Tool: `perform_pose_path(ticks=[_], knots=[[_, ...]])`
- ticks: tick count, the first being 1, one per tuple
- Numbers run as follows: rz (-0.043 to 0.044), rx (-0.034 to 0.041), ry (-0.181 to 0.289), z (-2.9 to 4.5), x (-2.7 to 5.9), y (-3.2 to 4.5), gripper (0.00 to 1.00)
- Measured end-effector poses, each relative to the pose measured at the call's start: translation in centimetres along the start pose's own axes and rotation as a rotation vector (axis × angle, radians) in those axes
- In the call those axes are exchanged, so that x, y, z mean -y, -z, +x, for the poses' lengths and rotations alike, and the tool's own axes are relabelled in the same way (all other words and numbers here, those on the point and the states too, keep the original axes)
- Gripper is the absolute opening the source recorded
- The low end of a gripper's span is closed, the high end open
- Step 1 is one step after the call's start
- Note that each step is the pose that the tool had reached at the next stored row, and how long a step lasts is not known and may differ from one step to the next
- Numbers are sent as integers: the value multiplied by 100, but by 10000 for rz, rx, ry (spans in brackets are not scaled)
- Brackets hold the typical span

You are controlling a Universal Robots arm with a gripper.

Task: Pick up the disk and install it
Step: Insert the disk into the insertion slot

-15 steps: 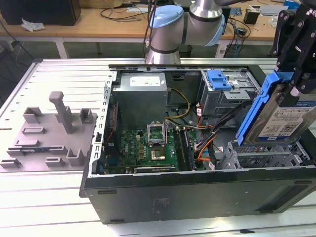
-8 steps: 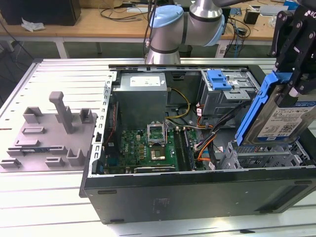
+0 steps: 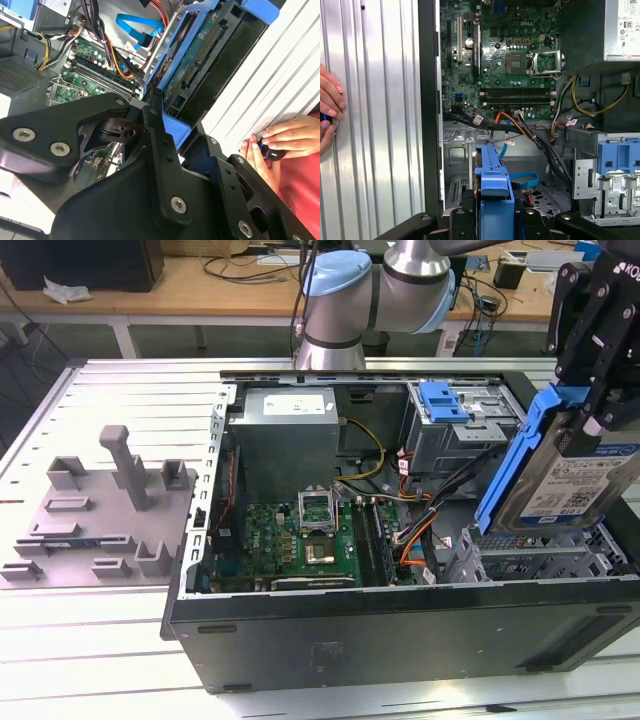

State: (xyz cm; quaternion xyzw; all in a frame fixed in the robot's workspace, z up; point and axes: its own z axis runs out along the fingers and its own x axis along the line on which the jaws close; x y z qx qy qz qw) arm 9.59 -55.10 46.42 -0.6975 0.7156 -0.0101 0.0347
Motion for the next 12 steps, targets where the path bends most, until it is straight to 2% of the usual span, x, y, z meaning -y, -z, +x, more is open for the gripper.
perform_pose_path(ticks=[12], knots=[[-1,1,21,-4,-1,-11,37]])
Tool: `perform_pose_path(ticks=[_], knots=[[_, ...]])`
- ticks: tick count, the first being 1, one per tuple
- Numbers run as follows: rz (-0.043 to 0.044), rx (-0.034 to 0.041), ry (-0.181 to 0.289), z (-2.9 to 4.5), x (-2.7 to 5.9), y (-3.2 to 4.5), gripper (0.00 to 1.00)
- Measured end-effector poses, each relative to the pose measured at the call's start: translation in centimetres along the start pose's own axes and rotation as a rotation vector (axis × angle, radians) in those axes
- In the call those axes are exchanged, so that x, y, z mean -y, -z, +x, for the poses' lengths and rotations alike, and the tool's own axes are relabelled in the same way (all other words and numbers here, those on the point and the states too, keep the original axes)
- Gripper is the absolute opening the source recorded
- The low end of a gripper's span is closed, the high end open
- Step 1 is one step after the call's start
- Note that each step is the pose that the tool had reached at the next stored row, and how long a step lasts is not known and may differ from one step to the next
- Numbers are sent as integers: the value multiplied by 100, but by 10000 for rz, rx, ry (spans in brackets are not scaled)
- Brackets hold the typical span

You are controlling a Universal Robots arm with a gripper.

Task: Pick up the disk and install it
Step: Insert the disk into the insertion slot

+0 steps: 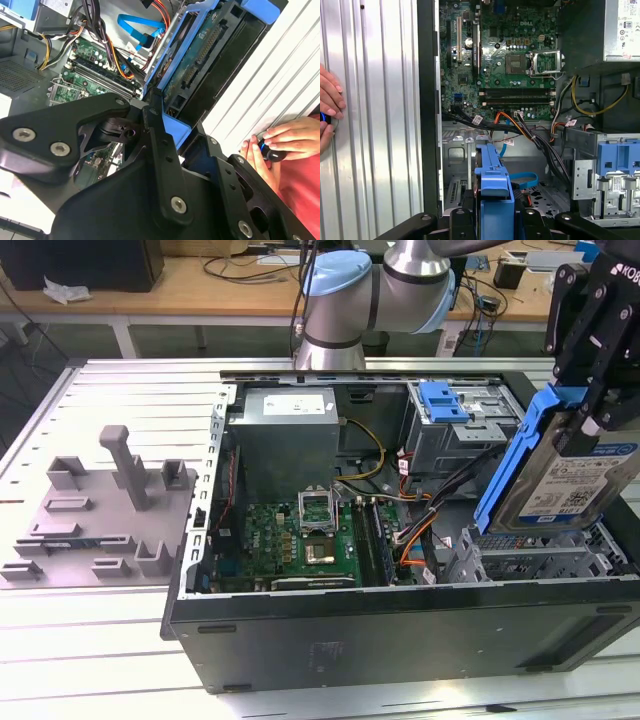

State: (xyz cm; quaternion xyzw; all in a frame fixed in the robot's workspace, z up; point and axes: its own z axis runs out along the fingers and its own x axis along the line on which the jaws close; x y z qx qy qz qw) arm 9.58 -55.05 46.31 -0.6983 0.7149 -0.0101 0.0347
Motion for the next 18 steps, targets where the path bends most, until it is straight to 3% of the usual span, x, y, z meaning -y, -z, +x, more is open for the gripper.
perform_pose_path(ticks=[5,7,18], knots=[[0,-2,0,30,-1,-19,37],[0,0,0,34,-4,-68,37],[0,0,0,37,-2,-85,37]])
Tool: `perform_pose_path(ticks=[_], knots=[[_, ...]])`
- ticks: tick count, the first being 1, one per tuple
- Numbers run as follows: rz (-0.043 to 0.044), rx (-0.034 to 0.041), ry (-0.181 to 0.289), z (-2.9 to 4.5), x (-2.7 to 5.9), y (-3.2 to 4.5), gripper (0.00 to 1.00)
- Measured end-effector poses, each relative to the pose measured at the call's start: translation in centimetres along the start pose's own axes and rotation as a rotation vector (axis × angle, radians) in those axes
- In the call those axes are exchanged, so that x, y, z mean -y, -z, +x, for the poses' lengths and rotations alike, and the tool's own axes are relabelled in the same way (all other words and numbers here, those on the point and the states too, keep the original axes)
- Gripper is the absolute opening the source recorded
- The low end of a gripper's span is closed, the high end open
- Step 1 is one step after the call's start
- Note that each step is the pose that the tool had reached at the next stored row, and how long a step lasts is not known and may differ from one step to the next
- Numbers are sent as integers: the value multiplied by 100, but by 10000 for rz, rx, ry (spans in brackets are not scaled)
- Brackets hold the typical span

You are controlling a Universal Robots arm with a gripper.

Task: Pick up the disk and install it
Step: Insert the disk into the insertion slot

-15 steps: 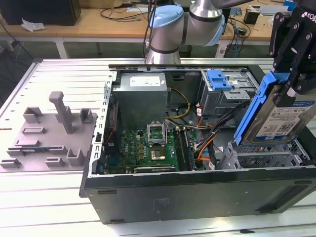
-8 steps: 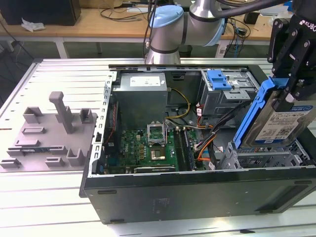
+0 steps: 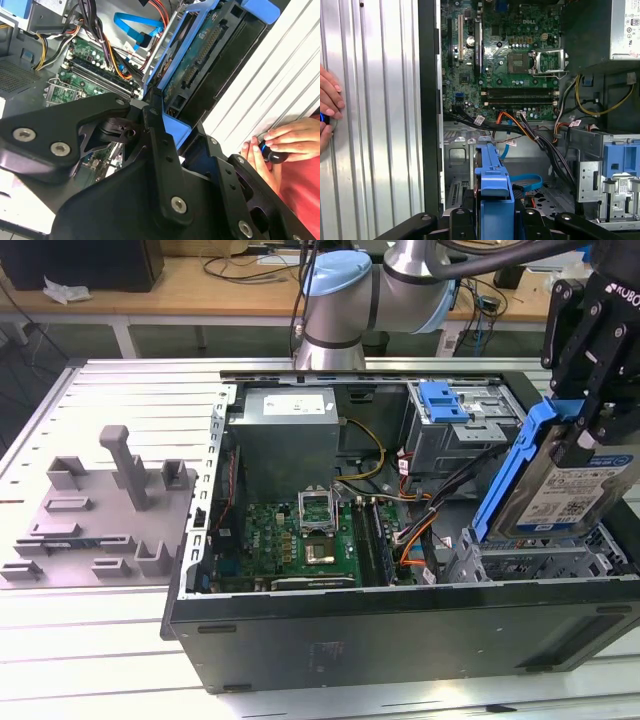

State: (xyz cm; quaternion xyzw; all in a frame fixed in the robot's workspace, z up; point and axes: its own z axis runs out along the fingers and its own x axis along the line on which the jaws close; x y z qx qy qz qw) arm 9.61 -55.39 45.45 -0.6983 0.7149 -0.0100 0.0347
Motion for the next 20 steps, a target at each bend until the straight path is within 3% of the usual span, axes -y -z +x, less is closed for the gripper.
perform_pose_path(ticks=[20], knots=[[0,-1,0,9,-2,-85,37]])
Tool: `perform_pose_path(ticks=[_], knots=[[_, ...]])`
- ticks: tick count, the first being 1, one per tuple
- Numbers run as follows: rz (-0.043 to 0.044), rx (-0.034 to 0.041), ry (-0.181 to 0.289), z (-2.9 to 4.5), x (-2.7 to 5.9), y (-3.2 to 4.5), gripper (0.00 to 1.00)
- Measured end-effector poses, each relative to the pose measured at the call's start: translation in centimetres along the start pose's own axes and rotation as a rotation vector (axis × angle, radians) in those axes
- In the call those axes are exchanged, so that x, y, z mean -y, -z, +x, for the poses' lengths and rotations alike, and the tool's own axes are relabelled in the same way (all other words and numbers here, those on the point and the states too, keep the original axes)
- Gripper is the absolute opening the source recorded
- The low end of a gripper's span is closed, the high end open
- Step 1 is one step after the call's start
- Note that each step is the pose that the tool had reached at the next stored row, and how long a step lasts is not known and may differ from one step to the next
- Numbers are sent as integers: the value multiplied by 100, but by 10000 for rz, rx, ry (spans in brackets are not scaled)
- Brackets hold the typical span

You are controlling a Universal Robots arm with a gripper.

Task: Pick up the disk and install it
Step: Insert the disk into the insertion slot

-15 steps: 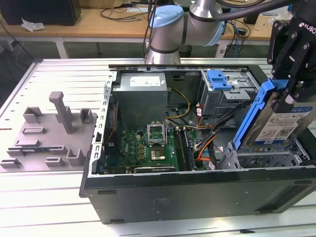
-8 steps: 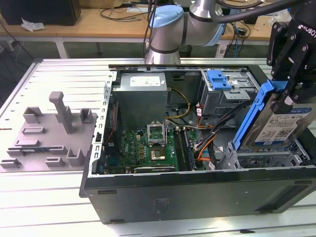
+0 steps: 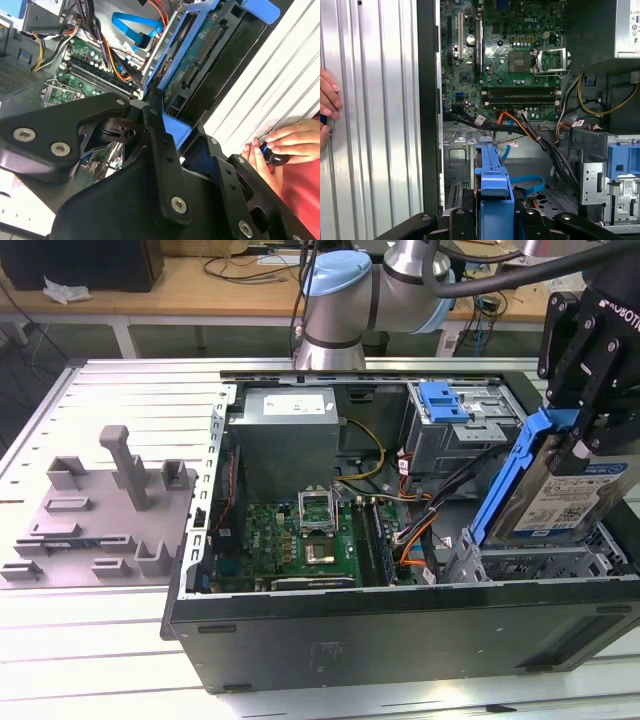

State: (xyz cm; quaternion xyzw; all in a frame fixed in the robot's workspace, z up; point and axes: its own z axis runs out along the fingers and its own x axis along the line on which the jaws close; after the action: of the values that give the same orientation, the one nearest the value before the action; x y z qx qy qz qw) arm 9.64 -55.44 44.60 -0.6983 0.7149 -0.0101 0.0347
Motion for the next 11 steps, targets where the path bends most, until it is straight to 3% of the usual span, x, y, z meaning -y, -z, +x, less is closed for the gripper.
perform_pose_path(ticks=[11], knots=[[0,1,0,6,-4,-59,37]])
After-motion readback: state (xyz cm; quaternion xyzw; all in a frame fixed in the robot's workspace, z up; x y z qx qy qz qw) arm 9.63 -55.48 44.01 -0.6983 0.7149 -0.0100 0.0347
